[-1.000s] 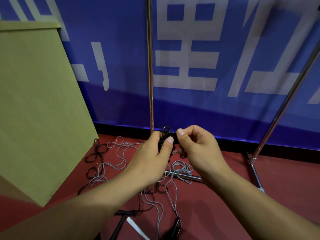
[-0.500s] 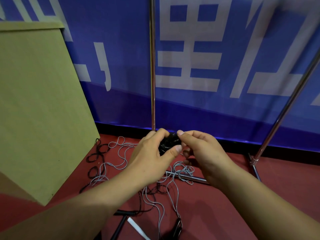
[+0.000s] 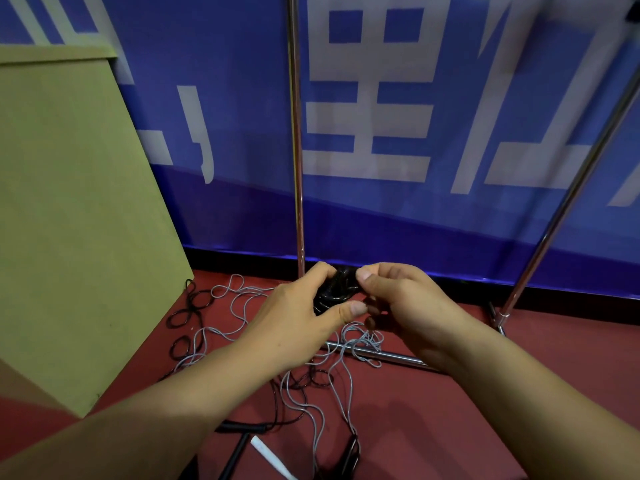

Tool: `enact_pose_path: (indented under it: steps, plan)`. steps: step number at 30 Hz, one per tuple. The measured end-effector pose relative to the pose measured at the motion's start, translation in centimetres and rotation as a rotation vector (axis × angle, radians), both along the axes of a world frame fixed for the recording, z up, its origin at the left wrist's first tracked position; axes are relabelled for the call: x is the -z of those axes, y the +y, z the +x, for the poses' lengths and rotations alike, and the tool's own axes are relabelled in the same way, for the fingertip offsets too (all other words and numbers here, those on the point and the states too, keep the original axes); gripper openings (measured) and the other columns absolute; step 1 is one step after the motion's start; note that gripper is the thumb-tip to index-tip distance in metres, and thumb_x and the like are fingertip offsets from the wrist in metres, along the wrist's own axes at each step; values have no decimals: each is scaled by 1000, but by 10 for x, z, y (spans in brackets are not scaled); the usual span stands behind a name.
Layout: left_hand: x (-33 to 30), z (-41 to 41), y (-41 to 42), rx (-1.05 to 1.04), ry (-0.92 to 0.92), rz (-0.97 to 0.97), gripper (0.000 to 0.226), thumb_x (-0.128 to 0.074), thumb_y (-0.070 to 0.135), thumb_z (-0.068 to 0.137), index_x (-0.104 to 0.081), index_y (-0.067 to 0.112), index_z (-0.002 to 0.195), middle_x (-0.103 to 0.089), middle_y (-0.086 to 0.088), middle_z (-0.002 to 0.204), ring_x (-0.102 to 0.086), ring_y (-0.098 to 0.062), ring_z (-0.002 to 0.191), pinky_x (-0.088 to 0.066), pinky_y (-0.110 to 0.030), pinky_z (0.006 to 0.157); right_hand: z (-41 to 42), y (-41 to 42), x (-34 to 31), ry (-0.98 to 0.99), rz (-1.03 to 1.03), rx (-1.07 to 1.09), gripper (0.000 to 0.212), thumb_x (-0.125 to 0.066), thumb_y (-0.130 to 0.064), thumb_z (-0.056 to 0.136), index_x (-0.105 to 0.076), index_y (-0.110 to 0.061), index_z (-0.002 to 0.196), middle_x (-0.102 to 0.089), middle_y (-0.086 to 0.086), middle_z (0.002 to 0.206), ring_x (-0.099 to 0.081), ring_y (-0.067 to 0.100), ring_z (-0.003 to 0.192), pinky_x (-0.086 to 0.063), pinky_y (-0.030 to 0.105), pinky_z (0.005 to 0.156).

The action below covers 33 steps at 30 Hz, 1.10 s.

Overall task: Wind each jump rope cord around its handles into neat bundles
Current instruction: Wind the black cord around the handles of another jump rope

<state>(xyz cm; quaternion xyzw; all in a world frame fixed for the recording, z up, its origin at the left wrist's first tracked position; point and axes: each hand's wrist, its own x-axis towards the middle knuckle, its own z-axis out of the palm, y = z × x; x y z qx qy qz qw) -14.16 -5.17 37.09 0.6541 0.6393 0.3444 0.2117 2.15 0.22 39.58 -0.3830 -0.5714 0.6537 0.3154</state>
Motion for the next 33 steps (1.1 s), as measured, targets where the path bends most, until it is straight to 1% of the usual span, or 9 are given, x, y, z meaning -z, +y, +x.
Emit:
enact_pose_path:
  steps: [5, 11, 14, 17, 20, 23, 26, 30, 33]
  plan:
    - [2, 4, 4, 5, -82, -20, 34, -57, 69, 81, -58, 39, 97, -65, 5, 70, -55, -3, 55, -44, -23, 56, 0, 8, 2, 98, -36, 79, 25, -47, -14, 102, -56, -13, 78, -45, -1, 55, -42, 13, 55, -42, 30, 61]
    - [-3, 8, 20, 19, -307, -20, 52, -53, 67, 79, -63, 18, 93, -56, 5, 67, -49, -7, 57, -41, -24, 57, 3, 20, 0, 195, 31, 108, 26, -45, -15, 103, -55, -14, 79, -45, 0, 59, -44, 13, 57, -43, 28, 61]
    - [-4, 14, 26, 65, -440, -80, 44, -57, 64, 84, -65, 21, 89, -56, 7, 64, -51, -11, 57, -43, -28, 56, 2, 22, -1, 213, 55, 164, 25, -45, -12, 103, -55, -13, 80, -44, 1, 58, -41, 12, 56, -43, 28, 60]
    - [-11, 20, 30, 60, -430, -81, 40, -55, 61, 82, -64, 23, 87, -56, 10, 63, -51, -8, 56, -41, -24, 56, 3, 25, -3, 189, 99, 201, 21, -46, -13, 103, -56, -10, 85, -43, 1, 57, -39, 12, 55, -39, 30, 60]
    - [-17, 28, 31, 52, -470, -58, 44, -55, 60, 83, -68, 20, 99, -60, 11, 66, -54, -7, 61, -44, -24, 60, 7, 28, -6, 174, 152, 225, 17, -48, -14, 102, -59, -6, 91, -45, -2, 57, -40, 11, 54, -39, 30, 60]
    - [-22, 40, 36, -4, -605, -97, 33, -59, 54, 88, -72, 25, 100, -70, 9, 76, -65, -11, 74, -51, -28, 71, 9, 35, -11, 161, 161, 270, 15, -50, -14, 102, -60, -5, 93, -45, -3, 57, -38, 10, 53, -37, 27, 56]
    - [-38, 46, 56, -32, -640, -162, 28, -63, 54, 90, -72, 27, 91, -70, 9, 73, -67, -15, 74, -52, -37, 74, 12, 54, -25, 165, 129, 288, 18, -51, -15, 101, -62, -7, 90, -46, -3, 57, -38, 10, 53, -37, 26, 55]
    - [-88, 51, 95, 24, -586, -171, 27, -65, 53, 85, -68, 27, 80, -64, 9, 68, -60, -14, 67, -46, -35, 70, 23, 88, -65, 148, 184, 347, 21, -53, -18, 101, -62, -13, 84, -48, -7, 55, -41, 7, 51, -39, 25, 54]
    - [-127, 63, 122, 87, -635, -186, 24, -59, 41, 88, -67, 18, 91, -68, -5, 80, -64, -22, 77, -50, -37, 73, 36, 115, -103, 131, 271, 392, 17, -53, -17, 100, -62, -14, 86, -50, -6, 56, -40, 8, 50, -39, 26, 54]
